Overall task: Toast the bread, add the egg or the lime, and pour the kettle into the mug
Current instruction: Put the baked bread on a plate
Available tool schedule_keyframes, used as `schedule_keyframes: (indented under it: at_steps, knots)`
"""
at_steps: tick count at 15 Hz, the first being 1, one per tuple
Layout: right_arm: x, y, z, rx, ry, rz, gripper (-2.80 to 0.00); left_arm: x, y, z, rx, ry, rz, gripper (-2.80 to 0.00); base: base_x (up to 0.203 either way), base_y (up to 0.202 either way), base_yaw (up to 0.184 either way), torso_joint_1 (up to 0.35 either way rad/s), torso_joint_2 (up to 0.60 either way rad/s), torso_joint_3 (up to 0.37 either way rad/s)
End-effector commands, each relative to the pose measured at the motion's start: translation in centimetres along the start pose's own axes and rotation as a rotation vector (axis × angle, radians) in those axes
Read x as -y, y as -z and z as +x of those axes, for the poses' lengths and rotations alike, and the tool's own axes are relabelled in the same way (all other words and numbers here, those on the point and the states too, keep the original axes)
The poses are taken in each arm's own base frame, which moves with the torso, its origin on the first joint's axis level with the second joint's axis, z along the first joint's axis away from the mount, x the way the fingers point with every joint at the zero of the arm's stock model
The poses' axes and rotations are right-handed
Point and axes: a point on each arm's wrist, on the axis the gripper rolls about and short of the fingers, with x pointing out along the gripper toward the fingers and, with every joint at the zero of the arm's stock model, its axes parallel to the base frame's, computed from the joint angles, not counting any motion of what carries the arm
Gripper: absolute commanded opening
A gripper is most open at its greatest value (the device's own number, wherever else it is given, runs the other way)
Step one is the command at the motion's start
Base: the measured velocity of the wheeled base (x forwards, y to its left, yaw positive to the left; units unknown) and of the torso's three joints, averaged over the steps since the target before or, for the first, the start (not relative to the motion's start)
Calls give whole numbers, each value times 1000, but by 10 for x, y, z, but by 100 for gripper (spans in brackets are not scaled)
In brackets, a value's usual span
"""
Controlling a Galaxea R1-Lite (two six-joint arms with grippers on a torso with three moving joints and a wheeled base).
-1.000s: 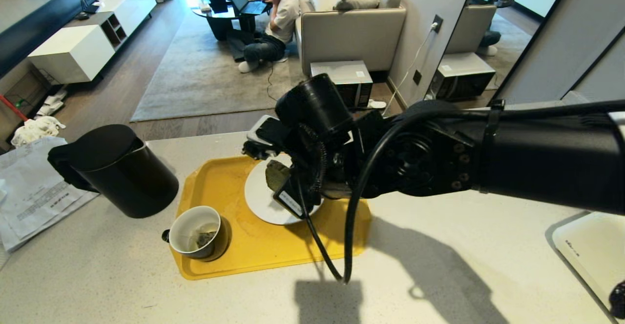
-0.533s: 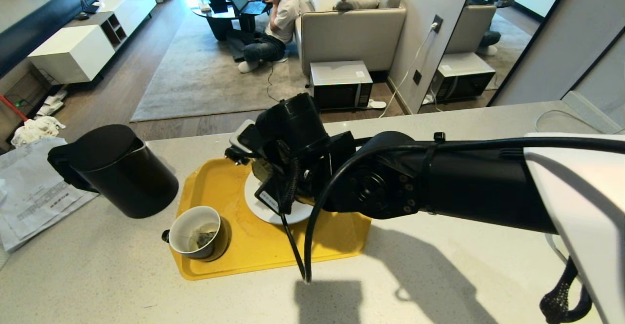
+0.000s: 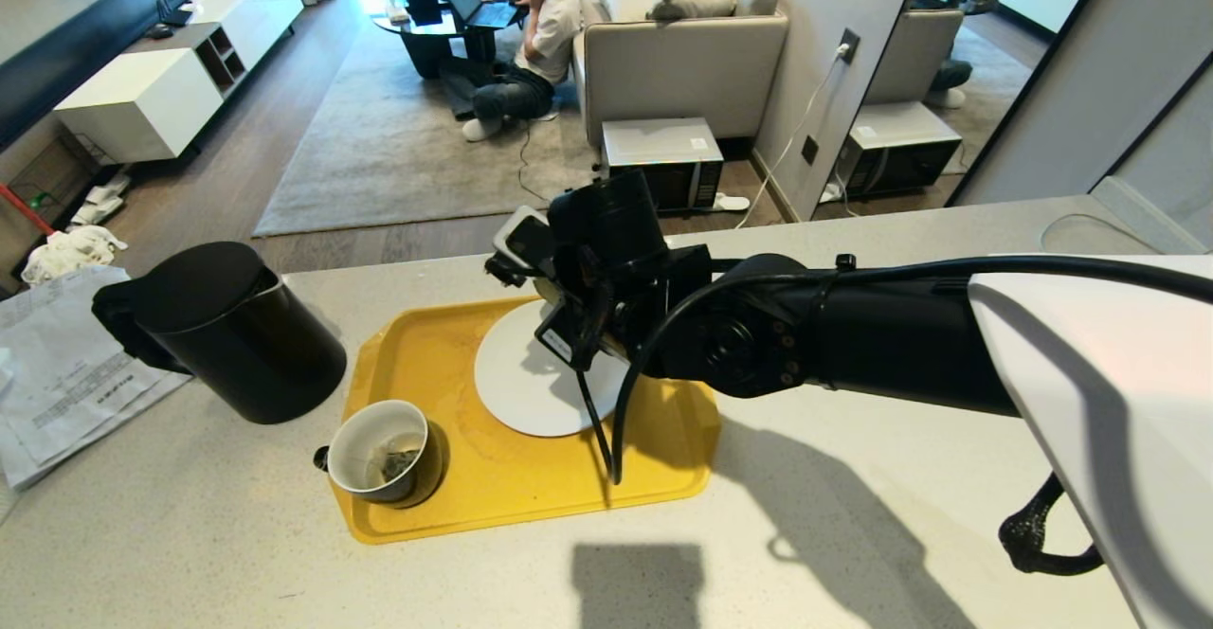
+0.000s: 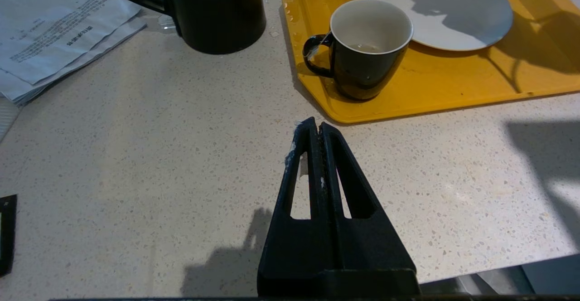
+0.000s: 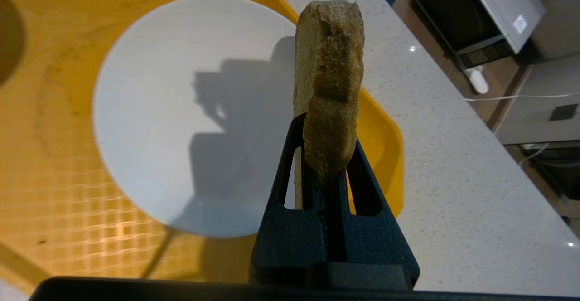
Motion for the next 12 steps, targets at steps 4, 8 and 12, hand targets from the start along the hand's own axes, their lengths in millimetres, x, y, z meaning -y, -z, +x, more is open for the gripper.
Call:
schedule_keyframes:
  at_steps: [4,8,12]
  knots:
    - [2,10,13,-21,28,-11,-280,0,0,0,0,0,0,-280,0,0,0,0,0,0]
    - [0,12,14,-35,30,-16,-280,0,0,0,0,0,0,-280,0,0,0,0,0,0]
    - [4,13,14,-40,39,-13,0,0,0,0,0,0,0,-280,0,0,0,0,0,0]
